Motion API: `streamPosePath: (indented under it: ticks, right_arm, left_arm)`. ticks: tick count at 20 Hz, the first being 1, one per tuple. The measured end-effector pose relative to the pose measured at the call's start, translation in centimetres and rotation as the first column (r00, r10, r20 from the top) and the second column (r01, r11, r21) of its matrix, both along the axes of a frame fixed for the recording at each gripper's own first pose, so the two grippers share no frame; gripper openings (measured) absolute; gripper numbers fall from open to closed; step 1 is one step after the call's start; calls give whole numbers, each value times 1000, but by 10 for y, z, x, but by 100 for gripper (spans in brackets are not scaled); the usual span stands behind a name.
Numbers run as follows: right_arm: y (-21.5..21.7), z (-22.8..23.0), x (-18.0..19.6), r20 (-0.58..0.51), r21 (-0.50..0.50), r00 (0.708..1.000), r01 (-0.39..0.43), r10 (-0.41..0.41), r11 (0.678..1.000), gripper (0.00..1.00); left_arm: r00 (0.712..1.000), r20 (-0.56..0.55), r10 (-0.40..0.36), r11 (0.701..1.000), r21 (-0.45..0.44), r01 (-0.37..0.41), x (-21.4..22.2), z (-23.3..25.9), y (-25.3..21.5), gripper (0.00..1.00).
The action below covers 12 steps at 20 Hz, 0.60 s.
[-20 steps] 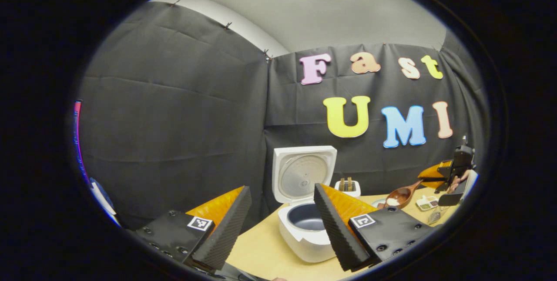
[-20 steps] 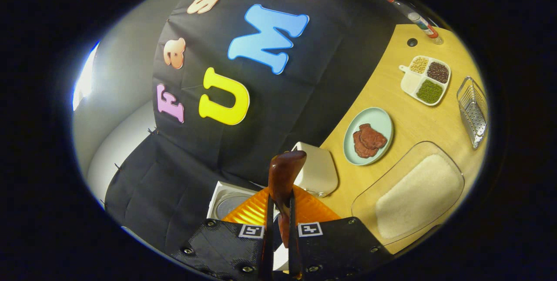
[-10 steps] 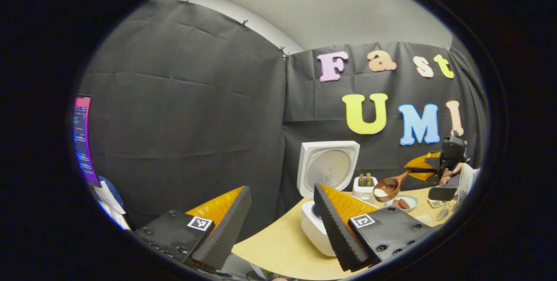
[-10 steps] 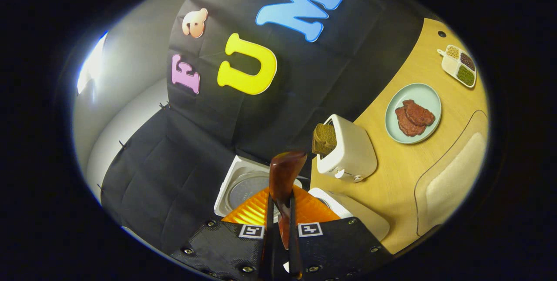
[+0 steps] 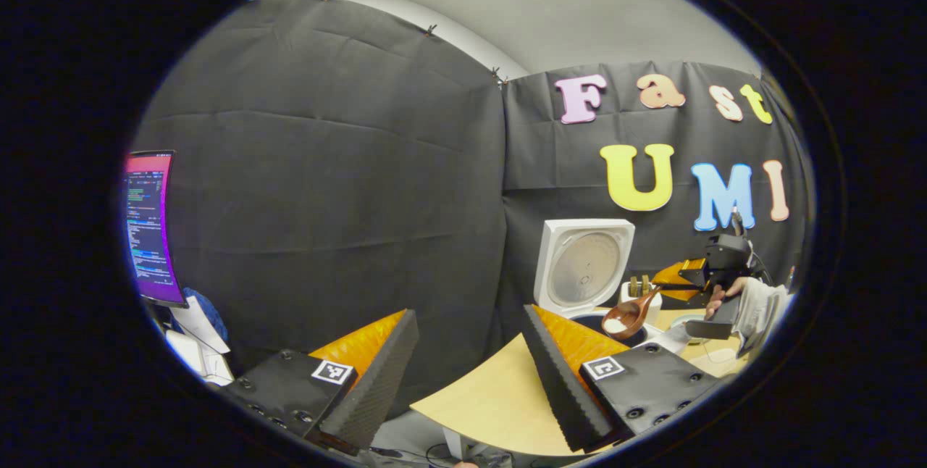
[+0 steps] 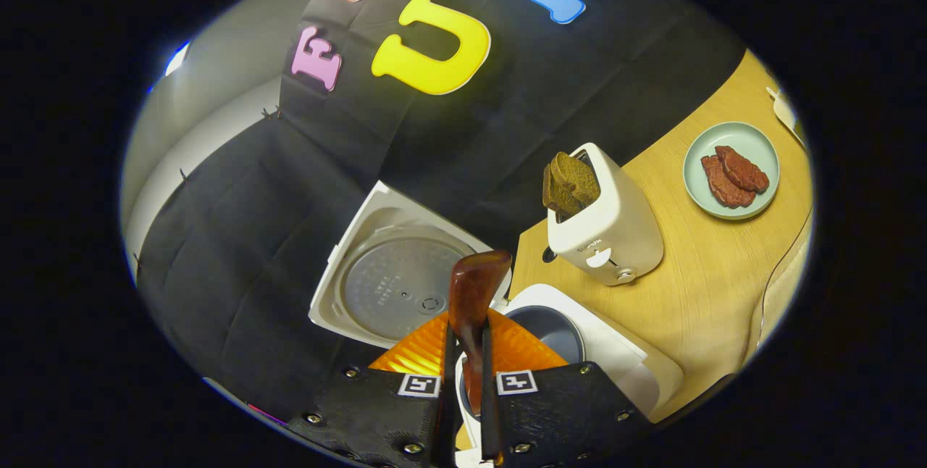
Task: Close the left gripper, press the button to open the rice cooker; take a wooden spoon from the chopstick holder with the right hand, scoop a spoonful of rice and pour it into the rice cooker, then put the wooden spoon back into the chopstick holder.
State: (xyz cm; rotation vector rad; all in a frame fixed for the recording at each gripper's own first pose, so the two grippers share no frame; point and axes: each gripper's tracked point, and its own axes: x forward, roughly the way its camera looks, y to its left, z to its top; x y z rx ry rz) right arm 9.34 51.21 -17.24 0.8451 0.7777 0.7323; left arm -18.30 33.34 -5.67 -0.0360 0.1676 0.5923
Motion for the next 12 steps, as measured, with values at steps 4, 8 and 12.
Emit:
streamPosePath:
  ticks: [4,8,12]
  right_arm:
    - [28,-18,-9,75,-146,992,-92,104,985,13]
    - [40,-24,-11,222,-332,954,-120,201,936,14]
    - [49,-18,-15,349,-468,885,-119,307,876,13]
  left_arm:
    - [1000,-4,31,999,-17,-31,-14,-9,9,95]
    - [999,-6,50,998,-27,-50,-17,-13,14,99]
    - [998,-4,60,997,-39,-60,-16,-16,18,100]
